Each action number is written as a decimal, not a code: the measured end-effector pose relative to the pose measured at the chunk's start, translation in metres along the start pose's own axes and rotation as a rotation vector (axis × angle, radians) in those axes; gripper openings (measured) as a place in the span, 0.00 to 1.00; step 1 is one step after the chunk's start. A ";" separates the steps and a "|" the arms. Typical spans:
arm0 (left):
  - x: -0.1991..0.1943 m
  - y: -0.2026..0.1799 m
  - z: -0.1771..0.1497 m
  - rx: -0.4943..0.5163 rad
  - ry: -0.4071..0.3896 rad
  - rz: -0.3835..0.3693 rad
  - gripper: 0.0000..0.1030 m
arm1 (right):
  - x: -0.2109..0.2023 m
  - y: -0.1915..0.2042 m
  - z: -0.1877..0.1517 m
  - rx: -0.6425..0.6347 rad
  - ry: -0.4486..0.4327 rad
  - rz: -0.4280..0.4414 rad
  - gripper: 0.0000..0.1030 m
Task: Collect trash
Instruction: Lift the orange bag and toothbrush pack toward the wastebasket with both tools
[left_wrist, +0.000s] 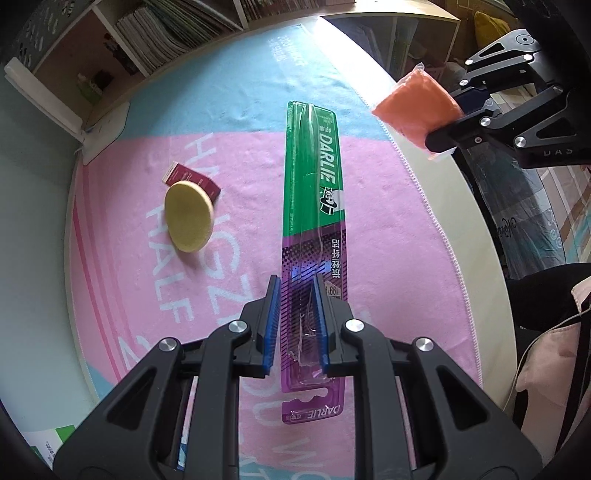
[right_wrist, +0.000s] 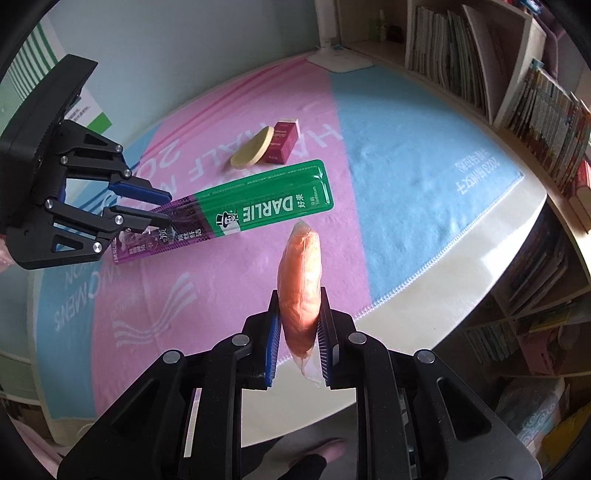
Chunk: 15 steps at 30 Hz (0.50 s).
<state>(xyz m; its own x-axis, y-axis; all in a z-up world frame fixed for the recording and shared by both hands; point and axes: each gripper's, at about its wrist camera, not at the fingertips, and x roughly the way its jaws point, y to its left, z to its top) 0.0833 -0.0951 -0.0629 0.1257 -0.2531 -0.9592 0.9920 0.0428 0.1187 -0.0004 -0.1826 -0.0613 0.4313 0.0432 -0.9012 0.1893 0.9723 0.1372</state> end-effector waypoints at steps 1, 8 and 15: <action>-0.001 -0.008 0.004 0.006 -0.001 -0.001 0.15 | -0.005 -0.007 -0.006 0.013 -0.008 -0.004 0.18; -0.001 -0.068 0.047 0.073 -0.019 -0.027 0.15 | -0.036 -0.057 -0.053 0.095 -0.023 -0.039 0.18; 0.000 -0.142 0.100 0.165 -0.048 -0.054 0.15 | -0.071 -0.112 -0.116 0.215 -0.038 -0.089 0.18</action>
<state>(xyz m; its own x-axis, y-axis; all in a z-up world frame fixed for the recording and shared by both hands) -0.0569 -0.1978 -0.0543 0.0683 -0.2970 -0.9524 0.9852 -0.1304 0.1114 -0.1544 -0.2675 -0.0604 0.4365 -0.0529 -0.8982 0.4097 0.9004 0.1461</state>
